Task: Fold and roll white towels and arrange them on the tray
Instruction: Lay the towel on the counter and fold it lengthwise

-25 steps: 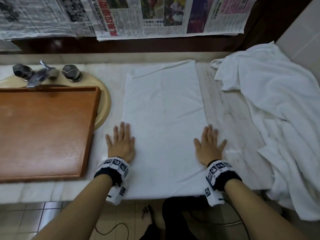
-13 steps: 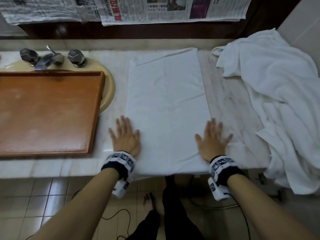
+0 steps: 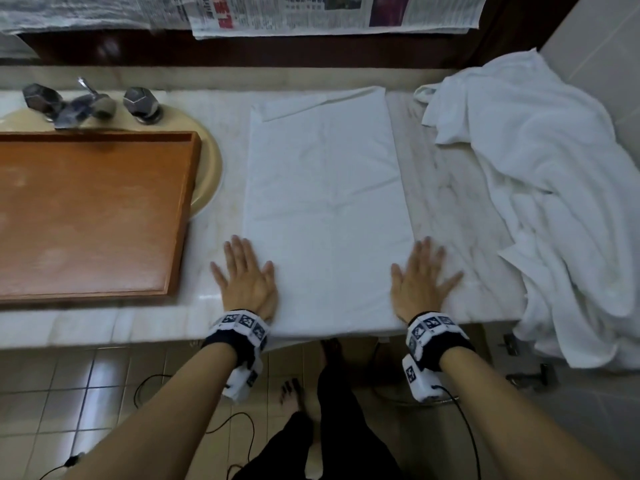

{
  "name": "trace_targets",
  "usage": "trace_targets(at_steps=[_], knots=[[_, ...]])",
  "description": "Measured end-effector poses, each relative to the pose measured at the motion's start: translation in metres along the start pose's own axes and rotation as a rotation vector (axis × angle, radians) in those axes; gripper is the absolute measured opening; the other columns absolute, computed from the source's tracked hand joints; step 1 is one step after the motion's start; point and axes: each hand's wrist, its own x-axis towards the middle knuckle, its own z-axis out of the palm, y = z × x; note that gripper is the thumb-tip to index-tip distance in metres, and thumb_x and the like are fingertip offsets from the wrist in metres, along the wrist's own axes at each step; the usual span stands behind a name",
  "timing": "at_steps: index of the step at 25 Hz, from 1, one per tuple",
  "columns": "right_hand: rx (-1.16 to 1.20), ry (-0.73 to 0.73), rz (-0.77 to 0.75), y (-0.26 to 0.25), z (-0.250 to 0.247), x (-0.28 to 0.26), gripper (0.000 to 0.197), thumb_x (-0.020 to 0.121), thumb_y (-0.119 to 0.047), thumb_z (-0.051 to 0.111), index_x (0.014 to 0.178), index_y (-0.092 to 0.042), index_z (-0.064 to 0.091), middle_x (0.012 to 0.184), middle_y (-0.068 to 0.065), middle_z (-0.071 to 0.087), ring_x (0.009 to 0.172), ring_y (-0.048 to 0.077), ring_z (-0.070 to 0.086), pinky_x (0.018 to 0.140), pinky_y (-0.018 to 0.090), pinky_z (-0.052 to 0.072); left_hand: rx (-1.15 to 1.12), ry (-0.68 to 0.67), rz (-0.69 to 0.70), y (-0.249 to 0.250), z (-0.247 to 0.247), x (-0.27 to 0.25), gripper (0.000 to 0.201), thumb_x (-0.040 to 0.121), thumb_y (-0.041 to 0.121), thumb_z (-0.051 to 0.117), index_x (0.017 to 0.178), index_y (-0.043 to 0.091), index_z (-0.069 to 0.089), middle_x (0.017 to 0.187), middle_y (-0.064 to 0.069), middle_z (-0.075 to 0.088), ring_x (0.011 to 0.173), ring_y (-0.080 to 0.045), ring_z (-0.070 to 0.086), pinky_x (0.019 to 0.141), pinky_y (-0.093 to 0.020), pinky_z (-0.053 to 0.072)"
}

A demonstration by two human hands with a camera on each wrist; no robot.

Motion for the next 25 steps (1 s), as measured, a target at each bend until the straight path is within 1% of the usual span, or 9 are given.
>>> trace_targets(at_steps=[3,5,7,10,11,14,16,20,25], knots=[[-0.013,-0.104,-0.493,-0.064,-0.002,0.007,0.061,0.104,-0.035,0.021,0.154,-0.018,-0.008,0.161,-0.004,-0.018,0.147,0.018,-0.018,0.114,0.064,-0.004,-0.085,-0.153,0.311,0.064,0.004,0.014,0.063,0.100,0.044,0.007,0.154,0.016,-0.009,0.161,-0.001,-0.018,0.148,-0.018,-0.016,0.119,-0.044,-0.011],[-0.045,-0.157,-0.622,-0.078,-0.005,0.020,0.058,0.104,-0.035,0.019,0.154,-0.021,-0.008,0.160,-0.007,-0.018,0.147,0.015,-0.018,0.116,0.060,-0.004,-0.039,-0.200,0.432,0.075,0.002,0.025,0.059,0.103,0.043,0.010,0.154,0.021,-0.009,0.160,0.004,-0.018,0.148,-0.015,-0.017,0.119,-0.041,-0.013],[-0.024,-0.136,-0.421,-0.057,-0.010,0.044,0.060,0.104,-0.038,0.020,0.154,-0.021,-0.010,0.160,-0.007,-0.021,0.147,0.015,-0.018,0.116,0.058,-0.006,0.008,-0.141,0.291,0.049,-0.003,0.042,0.058,0.103,0.042,0.013,0.154,0.024,-0.009,0.159,0.007,-0.020,0.147,-0.014,-0.018,0.119,-0.043,-0.013],[0.064,-0.143,0.017,-0.048,-0.033,0.072,0.065,0.102,-0.045,0.016,0.153,-0.015,-0.013,0.158,-0.001,-0.026,0.146,0.019,-0.021,0.112,0.062,-0.011,-0.049,-0.054,-0.160,0.034,-0.021,0.067,0.062,0.103,0.044,0.012,0.155,0.017,-0.009,0.160,-0.002,-0.021,0.147,-0.020,-0.021,0.117,-0.049,-0.014],[0.071,-0.147,-0.042,-0.063,-0.039,0.074,0.066,0.102,-0.044,0.016,0.152,-0.014,-0.014,0.159,-0.001,-0.025,0.146,0.019,-0.021,0.111,0.063,-0.013,-0.079,-0.056,-0.147,0.050,-0.024,0.071,0.063,0.103,0.044,0.012,0.154,0.014,-0.009,0.160,-0.005,-0.021,0.147,-0.022,-0.021,0.117,-0.050,-0.014],[0.021,-0.196,-0.538,-0.109,-0.037,0.082,0.059,0.104,-0.038,0.016,0.154,-0.019,-0.011,0.160,-0.005,-0.021,0.147,0.016,-0.020,0.114,0.058,-0.013,-0.146,-0.199,0.267,0.105,-0.017,0.085,0.060,0.103,0.042,0.010,0.154,0.018,-0.009,0.160,0.000,-0.021,0.146,-0.016,-0.021,0.118,-0.045,-0.014],[0.024,-0.221,-0.536,-0.097,-0.039,0.104,0.058,0.105,-0.038,0.016,0.154,-0.020,-0.009,0.159,-0.007,-0.022,0.147,0.014,-0.020,0.115,0.056,-0.012,-0.087,-0.216,0.312,0.092,-0.018,0.105,0.057,0.103,0.043,0.009,0.154,0.024,-0.009,0.160,0.005,-0.021,0.146,-0.013,-0.021,0.119,-0.045,-0.014],[0.058,-0.195,0.048,-0.075,-0.063,0.148,0.067,0.103,-0.044,0.016,0.152,-0.013,-0.017,0.157,0.000,-0.029,0.146,0.019,-0.023,0.112,0.061,-0.013,-0.104,-0.082,-0.297,0.063,-0.043,0.144,0.062,0.103,0.043,0.011,0.154,0.016,-0.012,0.159,-0.004,-0.025,0.145,-0.021,-0.024,0.118,-0.051,-0.012],[0.011,-0.204,-0.587,-0.125,-0.061,0.165,0.059,0.105,-0.033,0.021,0.154,-0.019,-0.007,0.160,-0.005,-0.019,0.147,0.015,-0.018,0.116,0.058,-0.006,-0.159,-0.239,0.305,0.123,-0.038,0.174,0.057,0.104,0.041,0.010,0.155,0.020,-0.007,0.160,0.004,-0.020,0.147,-0.014,-0.019,0.118,-0.041,-0.013]])
